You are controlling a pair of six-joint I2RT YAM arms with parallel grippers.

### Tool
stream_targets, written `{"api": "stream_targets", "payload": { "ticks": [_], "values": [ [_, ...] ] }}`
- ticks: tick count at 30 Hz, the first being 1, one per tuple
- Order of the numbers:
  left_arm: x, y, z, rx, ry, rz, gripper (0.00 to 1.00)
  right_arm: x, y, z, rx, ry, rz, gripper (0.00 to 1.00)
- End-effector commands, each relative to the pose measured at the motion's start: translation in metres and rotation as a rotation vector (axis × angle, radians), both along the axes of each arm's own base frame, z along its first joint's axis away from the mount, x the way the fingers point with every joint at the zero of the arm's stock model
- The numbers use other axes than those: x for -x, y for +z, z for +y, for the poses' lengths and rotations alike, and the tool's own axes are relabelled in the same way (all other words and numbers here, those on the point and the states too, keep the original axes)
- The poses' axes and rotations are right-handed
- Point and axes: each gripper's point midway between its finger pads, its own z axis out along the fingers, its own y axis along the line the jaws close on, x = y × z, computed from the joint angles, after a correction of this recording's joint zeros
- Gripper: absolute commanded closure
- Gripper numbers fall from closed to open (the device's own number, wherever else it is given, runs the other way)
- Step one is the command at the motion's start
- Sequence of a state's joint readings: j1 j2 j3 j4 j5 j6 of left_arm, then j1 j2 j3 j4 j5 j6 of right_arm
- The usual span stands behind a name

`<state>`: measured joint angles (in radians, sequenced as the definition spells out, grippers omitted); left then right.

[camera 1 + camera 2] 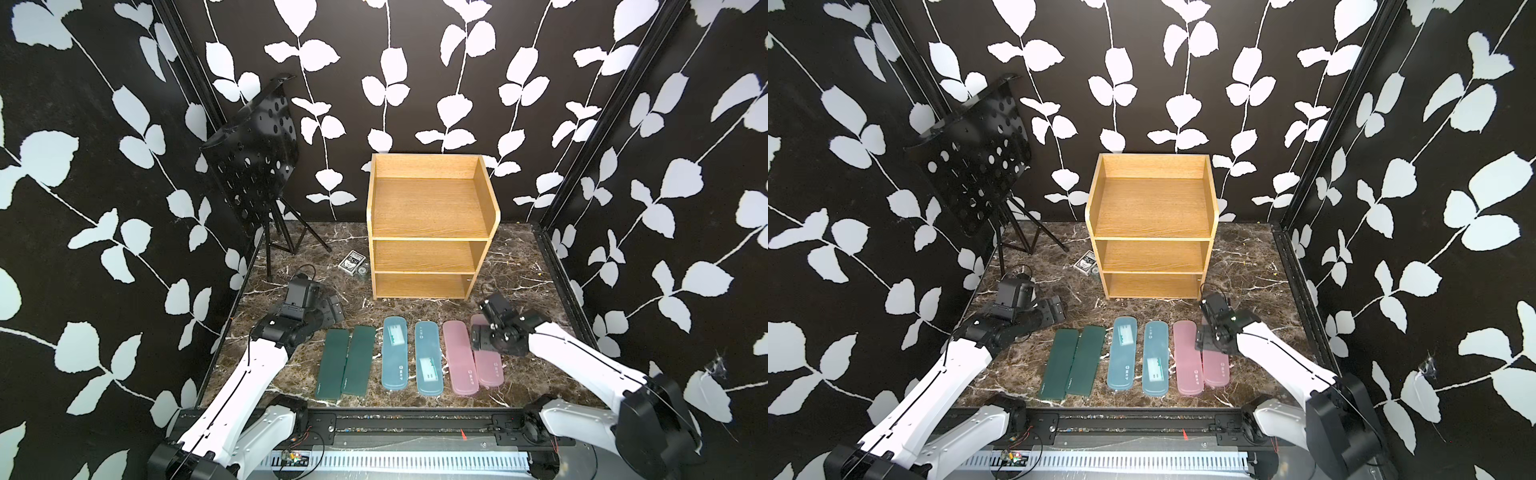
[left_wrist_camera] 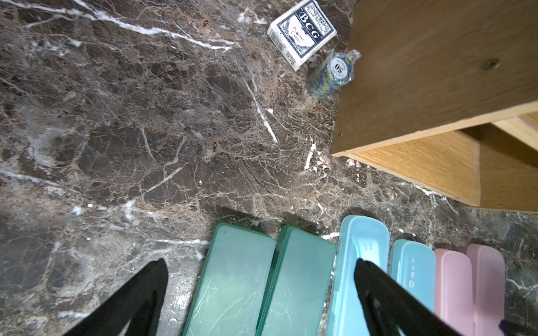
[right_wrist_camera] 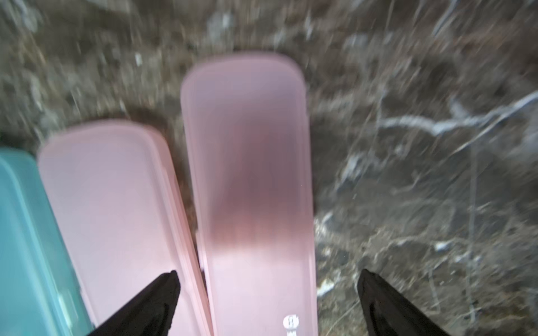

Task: Place the pencil cases on the shelf according to color
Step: Pick up the pencil case from the center of the board.

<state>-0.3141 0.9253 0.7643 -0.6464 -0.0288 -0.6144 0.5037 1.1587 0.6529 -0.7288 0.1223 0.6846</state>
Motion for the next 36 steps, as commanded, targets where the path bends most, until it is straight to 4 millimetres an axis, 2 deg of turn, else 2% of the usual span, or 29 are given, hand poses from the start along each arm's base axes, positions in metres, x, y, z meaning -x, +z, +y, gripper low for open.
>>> {"api": "stream_targets", "payload": {
  "ticks": [1,7,14,18,23,29,36],
  "values": [
    [0.007,0.003,-0.006,0.019,-0.021,0.013,0.01,0.016,-0.018,0.007,-0.061,-0.011,0.043,0.01],
    [0.012,0.006,-0.013,0.007,-0.041,0.002,0.01,0.022,-0.028,-0.005,0.003,-0.046,0.084,0.01],
    [0.014,0.002,-0.014,0.005,-0.038,0.013,0.01,0.026,-0.017,-0.027,0.13,-0.082,0.102,0.01],
    [0.015,0.0,-0.014,0.001,-0.037,0.015,0.01,0.027,-0.017,-0.013,0.062,-0.034,0.117,0.01],
    [0.017,-0.002,-0.011,-0.009,-0.032,0.019,0.01,0.036,-0.026,-0.009,0.043,-0.017,0.152,0.01],
    [0.018,-0.001,-0.012,-0.001,-0.033,0.022,0.01,0.034,-0.027,-0.004,0.02,-0.019,0.142,0.04],
    [0.016,0.011,-0.015,0.019,-0.032,0.007,0.01,0.031,-0.042,0.004,0.013,-0.019,0.176,0.07]
  ]
}}
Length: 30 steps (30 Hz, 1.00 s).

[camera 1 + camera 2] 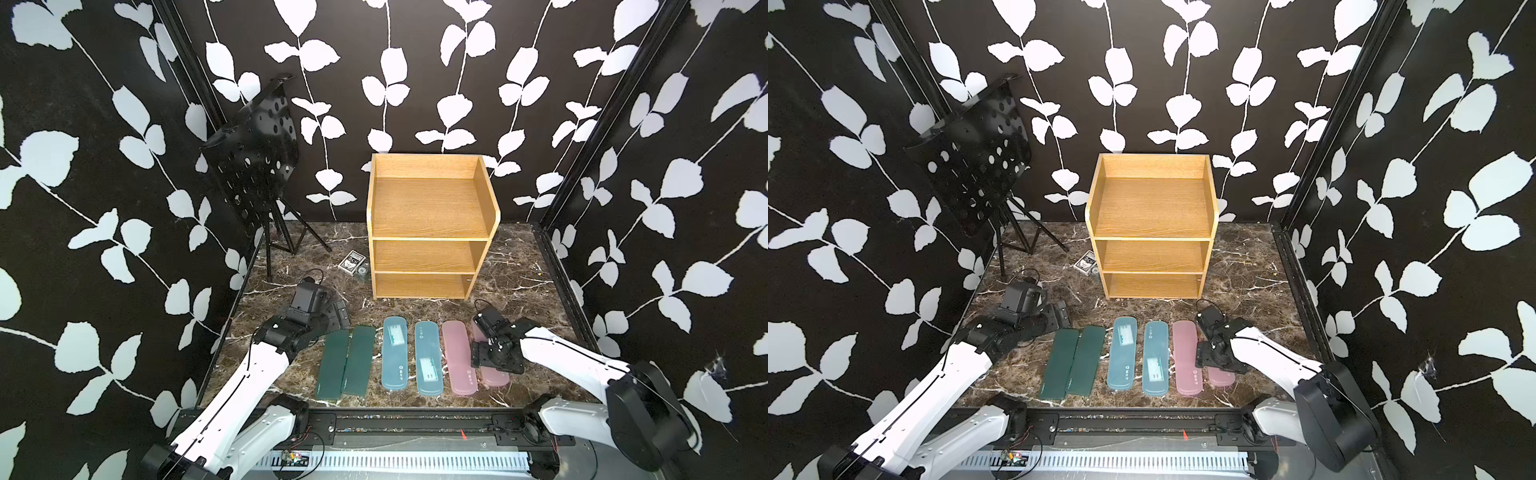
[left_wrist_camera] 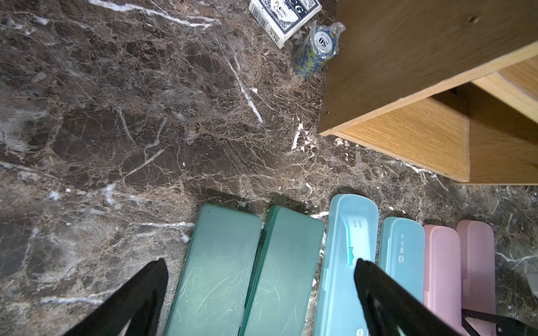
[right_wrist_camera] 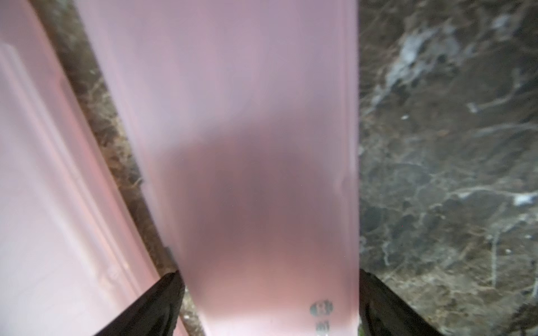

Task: Place the pencil cases on the shelf according to color
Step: Pick up the pencil case from the center of the board, then place the pencil case on the shelf.

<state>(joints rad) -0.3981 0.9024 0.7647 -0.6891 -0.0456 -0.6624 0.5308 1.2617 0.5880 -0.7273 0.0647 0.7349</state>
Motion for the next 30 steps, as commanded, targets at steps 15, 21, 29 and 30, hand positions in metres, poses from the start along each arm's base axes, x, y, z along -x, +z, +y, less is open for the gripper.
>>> {"api": "stream_targets", "payload": {
  "ticks": [15,21,29,30],
  "values": [
    [-0.002,0.049,0.001,0.001,0.002,-0.065,0.01,0.0,0.078,0.006,-0.095,0.082,-0.181,0.48],
    [-0.001,0.067,-0.002,-0.019,-0.044,-0.065,0.01,0.012,0.123,0.042,-0.307,0.226,-0.283,0.54],
    [-0.007,0.087,-0.004,-0.01,-0.043,-0.115,0.01,0.018,0.211,0.097,-0.515,0.488,-0.456,0.6],
    [-0.009,0.088,-0.004,-0.007,-0.042,-0.117,0.01,0.016,0.225,0.104,-0.539,0.516,-0.484,0.61]
  ]
}}
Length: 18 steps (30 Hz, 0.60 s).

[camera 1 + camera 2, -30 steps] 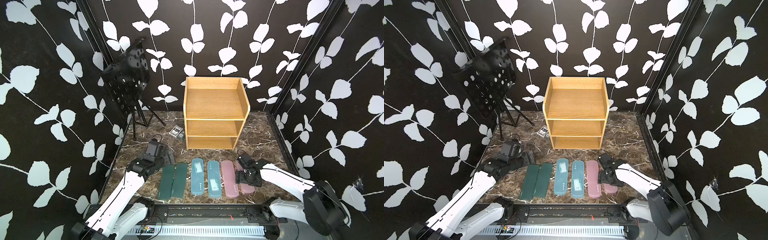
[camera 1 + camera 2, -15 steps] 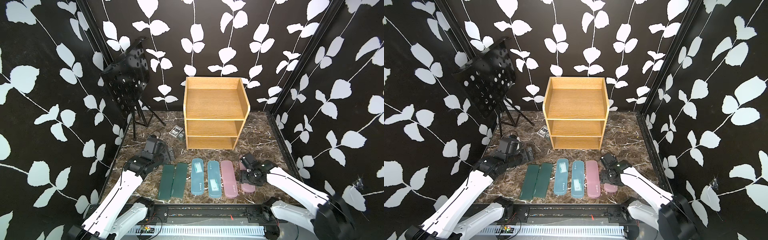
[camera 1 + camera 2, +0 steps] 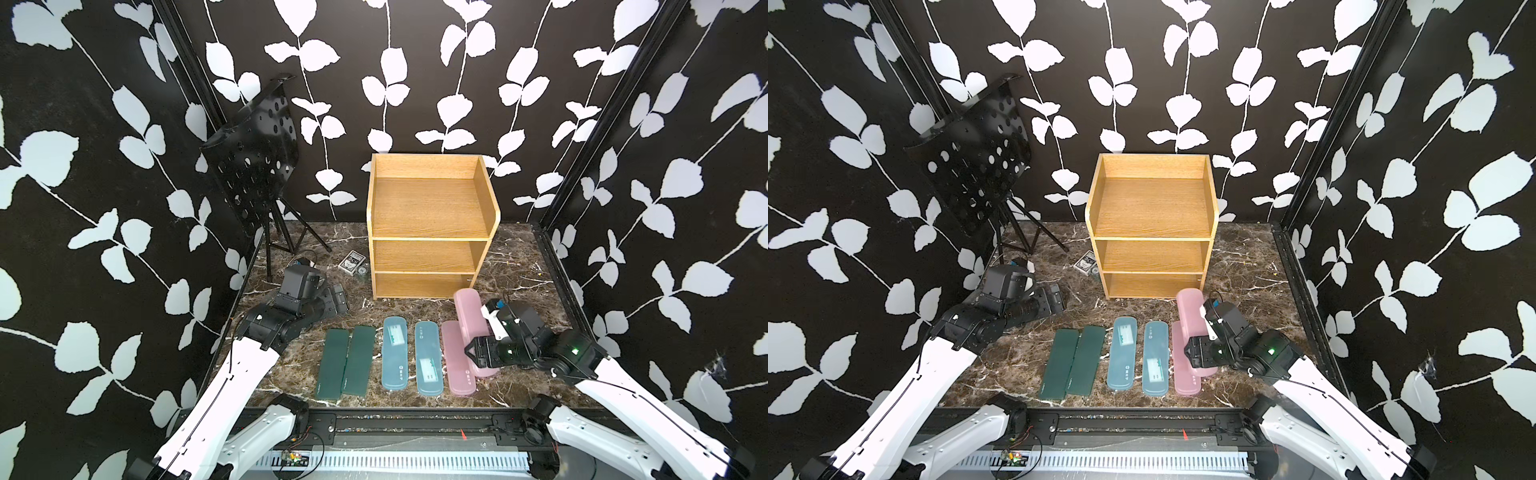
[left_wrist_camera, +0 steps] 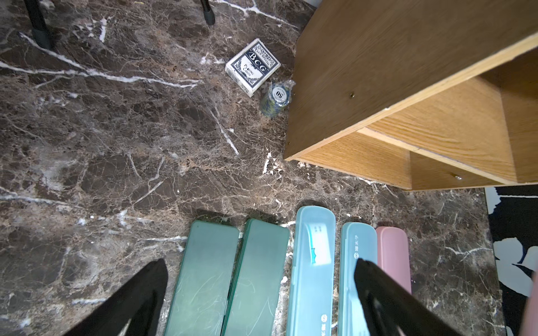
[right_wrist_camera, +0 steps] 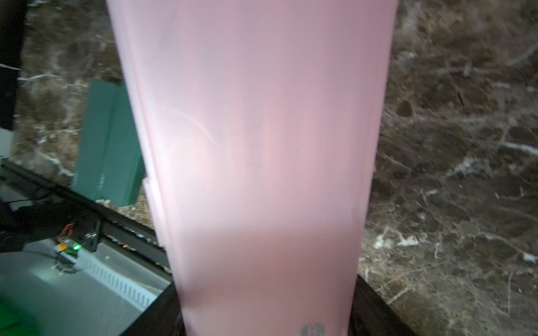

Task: Place the pencil cases on the shelf according to color
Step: Place the pencil case on the shelf.

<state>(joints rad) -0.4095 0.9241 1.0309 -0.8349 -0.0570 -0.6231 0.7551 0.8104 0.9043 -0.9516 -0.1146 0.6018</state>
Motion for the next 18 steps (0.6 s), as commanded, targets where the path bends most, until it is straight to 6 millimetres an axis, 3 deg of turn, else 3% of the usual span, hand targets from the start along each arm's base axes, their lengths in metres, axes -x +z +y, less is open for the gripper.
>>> {"api": "stream_targets", "payload": {
  "ticks": [1,4,6,8,13,18],
  "values": [
    [-0.002,0.01,-0.001,-0.01,-0.011,-0.015,0.01,-0.008,0.065,0.031,-0.136,0.124,-0.148,0.61],
    [-0.006,0.016,-0.004,-0.009,-0.021,-0.024,0.01,-0.022,0.104,0.042,-0.15,0.142,-0.228,0.56],
    [-0.009,0.021,-0.003,-0.02,-0.024,-0.04,0.01,-0.036,0.128,0.043,-0.123,0.123,-0.275,0.59],
    [-0.012,0.026,-0.003,-0.037,-0.031,-0.057,0.01,-0.052,0.154,0.047,-0.097,0.101,-0.322,0.62],
    [-0.017,0.027,-0.003,-0.054,-0.039,-0.066,0.01,-0.1,0.202,0.059,-0.032,0.034,-0.393,0.57],
    [-0.021,0.023,-0.008,-0.045,-0.055,-0.068,0.01,-0.158,0.229,0.035,0.088,-0.174,-0.453,0.59]
  ]
}}
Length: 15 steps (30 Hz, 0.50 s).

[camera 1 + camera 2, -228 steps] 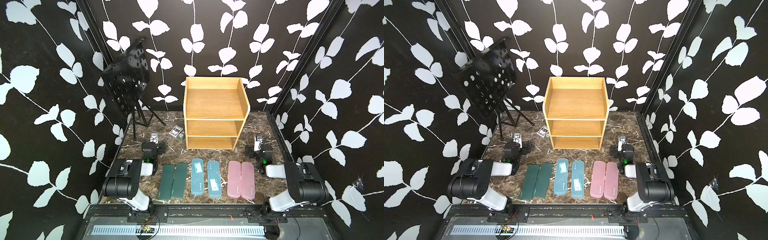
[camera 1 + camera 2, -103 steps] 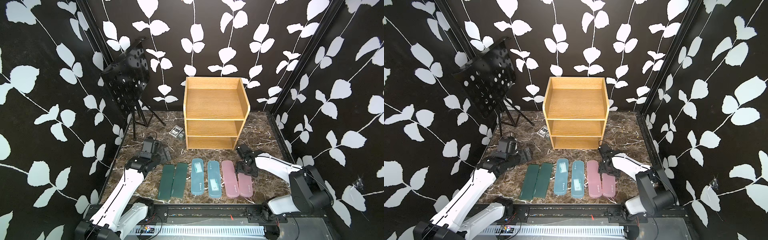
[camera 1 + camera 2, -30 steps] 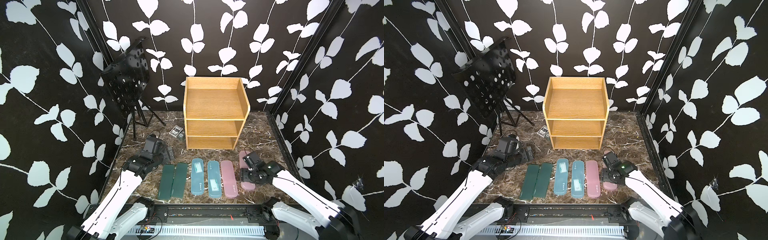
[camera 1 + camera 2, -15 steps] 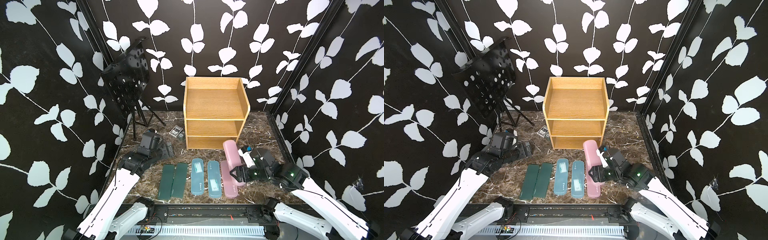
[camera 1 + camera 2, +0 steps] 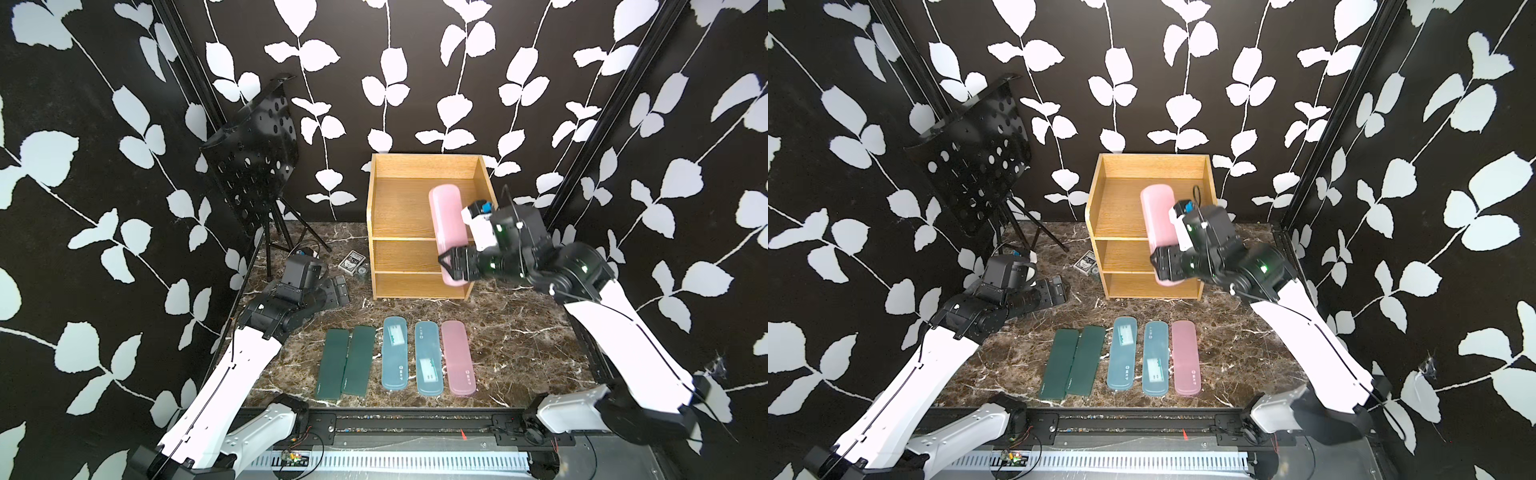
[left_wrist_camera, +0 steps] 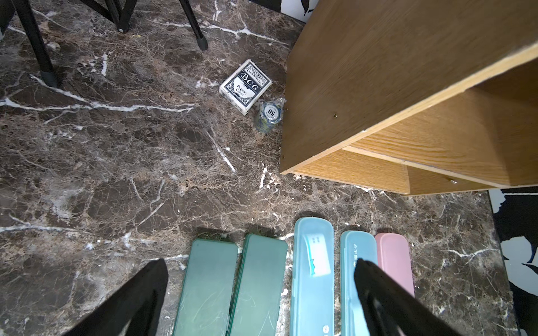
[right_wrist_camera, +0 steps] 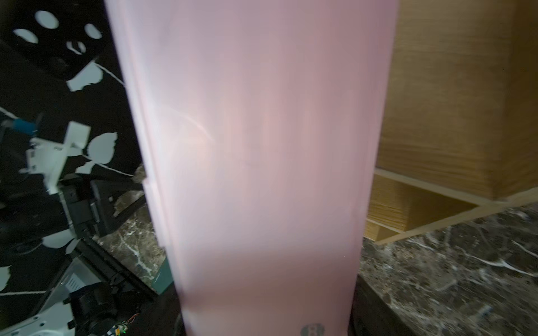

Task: Place the pencil cases on the shelf according to color
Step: Place the pencil case on the shelf.

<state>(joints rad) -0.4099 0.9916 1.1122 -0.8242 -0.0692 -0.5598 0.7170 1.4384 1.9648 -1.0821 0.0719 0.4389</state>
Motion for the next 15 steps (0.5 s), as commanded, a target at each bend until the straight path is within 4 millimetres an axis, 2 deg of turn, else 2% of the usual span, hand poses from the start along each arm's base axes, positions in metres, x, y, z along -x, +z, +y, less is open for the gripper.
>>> {"api": "stream_targets", "payload": {
  "ticks": [1,3,4,8,12,15],
  "values": [
    [-0.004,0.004,-0.004,0.0,-0.023,-0.026,0.01,-0.033,0.019,-0.032,0.106,-0.17,-0.075,0.59],
    [-0.004,0.002,-0.008,0.012,-0.034,-0.018,0.01,-0.049,0.022,-0.035,0.106,-0.19,-0.076,0.59],
    [-0.004,0.001,-0.009,0.022,-0.041,-0.016,0.01,-0.065,0.01,-0.028,0.115,-0.194,-0.041,0.59],
    [0.0,-0.007,-0.011,0.033,-0.051,-0.001,0.01,-0.097,0.003,-0.029,0.115,-0.237,-0.022,0.59],
    [0.003,-0.015,-0.01,0.029,-0.053,0.012,0.01,-0.117,-0.006,-0.03,0.118,-0.258,-0.011,0.56],
    [0.005,-0.023,-0.012,0.038,-0.054,0.036,0.01,-0.126,-0.016,-0.03,0.127,-0.263,0.014,0.47]
  ]
}}
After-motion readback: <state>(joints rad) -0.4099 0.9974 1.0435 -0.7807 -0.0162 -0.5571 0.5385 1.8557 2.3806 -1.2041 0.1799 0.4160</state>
